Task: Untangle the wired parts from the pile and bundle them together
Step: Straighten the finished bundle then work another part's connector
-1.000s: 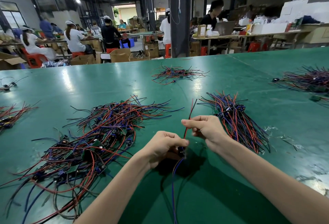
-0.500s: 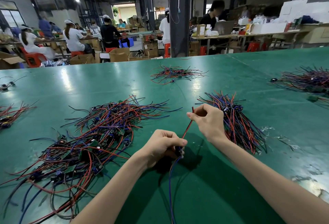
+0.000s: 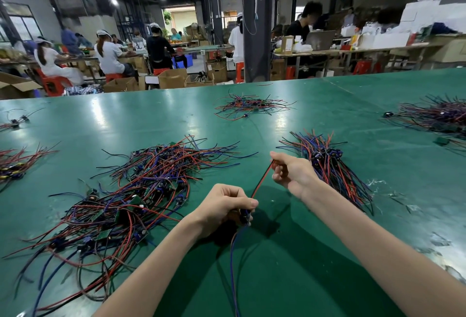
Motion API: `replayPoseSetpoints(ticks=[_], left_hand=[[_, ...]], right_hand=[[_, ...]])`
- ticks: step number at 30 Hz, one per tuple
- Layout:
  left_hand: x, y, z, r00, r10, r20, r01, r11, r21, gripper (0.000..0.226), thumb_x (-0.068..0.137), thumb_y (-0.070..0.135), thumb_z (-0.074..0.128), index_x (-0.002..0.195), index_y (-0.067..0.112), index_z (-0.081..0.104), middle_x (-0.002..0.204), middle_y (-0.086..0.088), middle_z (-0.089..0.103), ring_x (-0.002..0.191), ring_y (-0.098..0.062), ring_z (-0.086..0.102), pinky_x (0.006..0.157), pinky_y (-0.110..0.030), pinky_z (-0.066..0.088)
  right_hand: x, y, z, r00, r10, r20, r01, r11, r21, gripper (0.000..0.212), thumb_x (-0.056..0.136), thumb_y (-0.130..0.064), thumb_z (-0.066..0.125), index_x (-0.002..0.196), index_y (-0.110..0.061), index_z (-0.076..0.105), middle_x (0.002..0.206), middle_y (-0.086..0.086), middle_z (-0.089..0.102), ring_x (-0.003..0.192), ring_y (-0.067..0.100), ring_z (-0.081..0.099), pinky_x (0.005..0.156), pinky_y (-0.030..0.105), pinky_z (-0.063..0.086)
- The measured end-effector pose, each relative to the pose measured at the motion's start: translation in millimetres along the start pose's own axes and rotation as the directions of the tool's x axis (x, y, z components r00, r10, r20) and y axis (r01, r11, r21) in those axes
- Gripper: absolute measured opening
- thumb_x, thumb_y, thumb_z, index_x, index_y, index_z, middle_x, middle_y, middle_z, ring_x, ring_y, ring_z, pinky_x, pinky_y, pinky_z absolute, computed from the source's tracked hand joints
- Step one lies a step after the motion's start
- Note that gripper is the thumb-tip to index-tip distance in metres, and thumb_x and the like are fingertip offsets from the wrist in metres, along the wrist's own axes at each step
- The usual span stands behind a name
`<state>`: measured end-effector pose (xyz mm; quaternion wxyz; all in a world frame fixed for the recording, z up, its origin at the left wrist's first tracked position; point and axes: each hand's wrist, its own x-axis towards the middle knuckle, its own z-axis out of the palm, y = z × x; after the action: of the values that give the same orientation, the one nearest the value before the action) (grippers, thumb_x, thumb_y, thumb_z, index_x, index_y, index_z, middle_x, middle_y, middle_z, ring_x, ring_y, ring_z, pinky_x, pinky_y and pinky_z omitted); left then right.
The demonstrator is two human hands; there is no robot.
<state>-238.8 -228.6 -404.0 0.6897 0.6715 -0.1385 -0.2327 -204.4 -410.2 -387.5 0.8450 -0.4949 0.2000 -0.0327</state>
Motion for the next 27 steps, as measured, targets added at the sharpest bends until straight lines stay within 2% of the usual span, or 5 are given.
replayPoseSetpoints(ticks=[6, 17, 23, 27], left_hand=[[-1.6, -0.9, -1.7, 0.999, 0.003, 0.048, -0.003, 1.0, -0.004, 0.036, 0.069, 0.003, 0.074, 0.043, 0.016, 0.053, 0.049, -0.003, 0.054, 0.043, -0.014, 0.053, 0.05, -0.024, 0.046], [-0.4, -2.0, -3.2, 0.998, 0.02, 0.067, -0.022, 1.0, 0.022, 0.033, 0.064, 0.005, 0.077, 0.043, 0.015, 0.054, 0.049, -0.004, 0.054, 0.042, -0.014, 0.052, 0.047, -0.022, 0.044], [-1.2, -3.9, -2.6, 0.997, 0.022, 0.08, -0.027, 0.998, 0.059, 0.029, 0.064, 0.01, 0.075, 0.045, 0.015, 0.054, 0.048, -0.004, 0.05, 0.043, -0.017, 0.047, 0.047, -0.022, 0.038], [-1.9, -3.2, -2.1, 0.994, 0.019, 0.104, -0.028, 0.996, 0.089, 0.028, 0.065, 0.011, 0.076, 0.046, 0.016, 0.056, 0.048, -0.001, 0.049, 0.041, -0.012, 0.045, 0.044, -0.019, 0.036]], right_hand=[[0.0, 2.3, 2.4, 0.999, 0.038, -0.022, -0.037, 0.998, 0.051, 0.029, 0.083, -0.001, 0.061, 0.055, -0.004, 0.052, 0.037, 0.001, 0.047, 0.028, 0.005, 0.035, 0.032, 0.012, 0.028], [3.1, 5.7, 2.1, 0.996, 0.046, -0.072, -0.044, 0.998, 0.034, 0.027, 0.083, 0.0, 0.059, 0.057, -0.001, 0.053, 0.036, 0.003, 0.048, 0.027, 0.006, 0.037, 0.032, 0.012, 0.029], [5.2, 11.2, 2.4, 0.992, 0.119, 0.028, -0.122, 0.981, 0.15, 0.028, 0.087, 0.0, 0.052, 0.06, -0.004, 0.046, 0.036, 0.0, 0.043, 0.026, 0.003, 0.034, 0.03, 0.01, 0.024], [3.6, 13.2, 1.6, 0.992, 0.119, 0.028, -0.122, 0.987, 0.103, 0.027, 0.088, -0.002, 0.056, 0.062, -0.003, 0.049, 0.037, 0.001, 0.045, 0.027, 0.004, 0.036, 0.031, 0.011, 0.027]])
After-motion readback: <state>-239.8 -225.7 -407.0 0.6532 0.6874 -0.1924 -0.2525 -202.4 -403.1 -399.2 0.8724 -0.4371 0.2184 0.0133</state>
